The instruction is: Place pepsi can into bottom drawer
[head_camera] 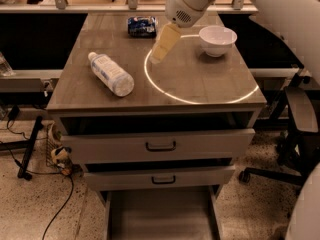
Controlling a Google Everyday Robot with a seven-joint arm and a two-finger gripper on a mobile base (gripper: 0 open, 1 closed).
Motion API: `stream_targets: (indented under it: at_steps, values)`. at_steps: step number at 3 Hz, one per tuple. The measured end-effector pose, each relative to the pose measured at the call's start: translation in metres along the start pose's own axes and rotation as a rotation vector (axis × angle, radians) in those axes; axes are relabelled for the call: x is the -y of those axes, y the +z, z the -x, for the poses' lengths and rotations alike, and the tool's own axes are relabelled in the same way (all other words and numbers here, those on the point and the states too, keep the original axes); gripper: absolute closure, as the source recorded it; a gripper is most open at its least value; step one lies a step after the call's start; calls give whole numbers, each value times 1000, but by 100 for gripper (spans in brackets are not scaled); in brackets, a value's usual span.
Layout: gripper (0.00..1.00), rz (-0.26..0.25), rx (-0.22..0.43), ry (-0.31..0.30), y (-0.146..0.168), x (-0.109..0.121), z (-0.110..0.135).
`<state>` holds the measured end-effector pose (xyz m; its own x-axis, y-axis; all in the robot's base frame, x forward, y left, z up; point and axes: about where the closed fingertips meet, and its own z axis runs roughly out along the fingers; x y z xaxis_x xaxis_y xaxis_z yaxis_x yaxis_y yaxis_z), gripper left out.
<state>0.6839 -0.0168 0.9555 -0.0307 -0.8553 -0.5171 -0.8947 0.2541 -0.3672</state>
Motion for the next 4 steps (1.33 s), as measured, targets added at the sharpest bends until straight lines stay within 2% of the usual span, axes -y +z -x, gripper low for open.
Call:
stream_targets:
  at_steps: [1, 4]
  values:
    - [0, -46, 48, 83, 29, 23, -4]
    - [0, -232, 250, 315, 126, 144, -22]
